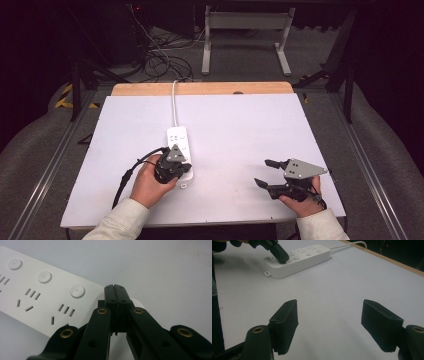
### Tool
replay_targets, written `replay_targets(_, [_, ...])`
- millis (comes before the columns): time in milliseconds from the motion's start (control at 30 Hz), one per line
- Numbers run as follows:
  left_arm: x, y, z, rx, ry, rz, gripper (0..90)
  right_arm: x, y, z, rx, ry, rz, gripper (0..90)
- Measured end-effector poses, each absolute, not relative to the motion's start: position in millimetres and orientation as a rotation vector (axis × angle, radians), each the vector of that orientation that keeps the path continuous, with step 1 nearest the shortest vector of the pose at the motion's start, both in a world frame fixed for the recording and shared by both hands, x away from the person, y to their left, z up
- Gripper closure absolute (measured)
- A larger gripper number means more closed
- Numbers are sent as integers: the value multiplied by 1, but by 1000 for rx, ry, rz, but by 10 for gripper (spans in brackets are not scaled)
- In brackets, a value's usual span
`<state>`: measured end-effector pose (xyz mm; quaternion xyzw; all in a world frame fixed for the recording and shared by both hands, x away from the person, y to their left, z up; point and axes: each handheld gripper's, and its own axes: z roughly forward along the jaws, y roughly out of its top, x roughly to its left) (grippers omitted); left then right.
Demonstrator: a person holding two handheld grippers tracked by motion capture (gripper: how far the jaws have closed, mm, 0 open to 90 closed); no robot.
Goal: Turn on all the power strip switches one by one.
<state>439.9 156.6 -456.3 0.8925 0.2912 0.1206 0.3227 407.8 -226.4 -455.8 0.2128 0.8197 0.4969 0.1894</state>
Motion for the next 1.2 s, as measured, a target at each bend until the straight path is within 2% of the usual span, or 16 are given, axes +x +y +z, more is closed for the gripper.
replay_targets(533, [449,160,-427,2208,783,362,899,408,-227,-456,603,2305,1393,301])
replay_targets(833, [458,159,-430,2184,800,385,899,409,-227,-456,605,2308,1397,301])
replay_targets(1200, [471,160,-439,2179,818,345,899,409,-227,-457,602,2309,1396,301])
